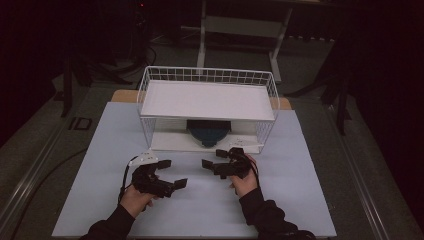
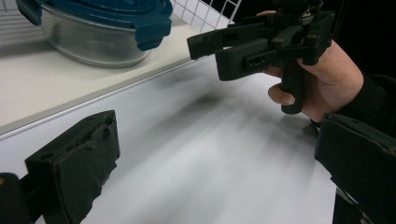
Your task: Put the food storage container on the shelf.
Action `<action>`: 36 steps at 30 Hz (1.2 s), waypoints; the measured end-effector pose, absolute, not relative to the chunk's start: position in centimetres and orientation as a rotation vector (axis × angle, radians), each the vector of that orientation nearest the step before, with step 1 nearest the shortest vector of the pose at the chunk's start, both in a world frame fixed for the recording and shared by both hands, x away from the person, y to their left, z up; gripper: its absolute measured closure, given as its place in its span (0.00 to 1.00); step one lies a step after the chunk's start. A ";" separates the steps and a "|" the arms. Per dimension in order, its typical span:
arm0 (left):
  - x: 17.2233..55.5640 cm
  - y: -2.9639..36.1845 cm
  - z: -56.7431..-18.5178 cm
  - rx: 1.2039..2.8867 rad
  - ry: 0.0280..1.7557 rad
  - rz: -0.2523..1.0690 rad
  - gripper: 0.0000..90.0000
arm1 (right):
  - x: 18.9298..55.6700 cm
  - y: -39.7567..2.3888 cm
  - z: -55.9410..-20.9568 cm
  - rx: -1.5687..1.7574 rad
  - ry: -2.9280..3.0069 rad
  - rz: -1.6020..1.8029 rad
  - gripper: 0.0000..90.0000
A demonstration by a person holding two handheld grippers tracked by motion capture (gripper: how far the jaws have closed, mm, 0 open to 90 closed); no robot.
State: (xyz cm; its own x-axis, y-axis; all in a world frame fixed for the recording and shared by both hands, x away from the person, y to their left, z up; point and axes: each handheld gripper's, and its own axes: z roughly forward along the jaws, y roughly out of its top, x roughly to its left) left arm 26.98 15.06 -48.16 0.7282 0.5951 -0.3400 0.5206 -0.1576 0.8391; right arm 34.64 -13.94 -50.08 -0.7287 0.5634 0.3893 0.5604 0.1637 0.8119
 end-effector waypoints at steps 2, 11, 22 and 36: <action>26.9 15.1 -48.1 1.812 0.871 0.079 0.00 | 34.5 -14.1 -50.0 1.144 2.400 1.659 0.17; 26.2 15.4 -48.1 1.814 0.854 0.080 0.00 | 32.1 -16.0 -49.7 1.103 2.407 1.638 0.17; 25.4 15.7 -47.8 1.826 0.831 0.097 0.00 | 30.0 -19.0 -48.7 1.101 2.361 1.655 0.17; 24.7 17.2 -48.3 1.833 0.846 0.111 0.00 | 27.6 -22.1 -49.7 1.106 2.383 1.585 0.17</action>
State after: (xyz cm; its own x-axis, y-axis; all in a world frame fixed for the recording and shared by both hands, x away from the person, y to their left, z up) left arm 24.75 17.19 -48.29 0.7445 0.5940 -0.3047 0.4948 -0.1846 0.8492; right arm 27.65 -22.09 -49.71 -0.7378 0.5971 0.3148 0.5212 0.2076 0.8278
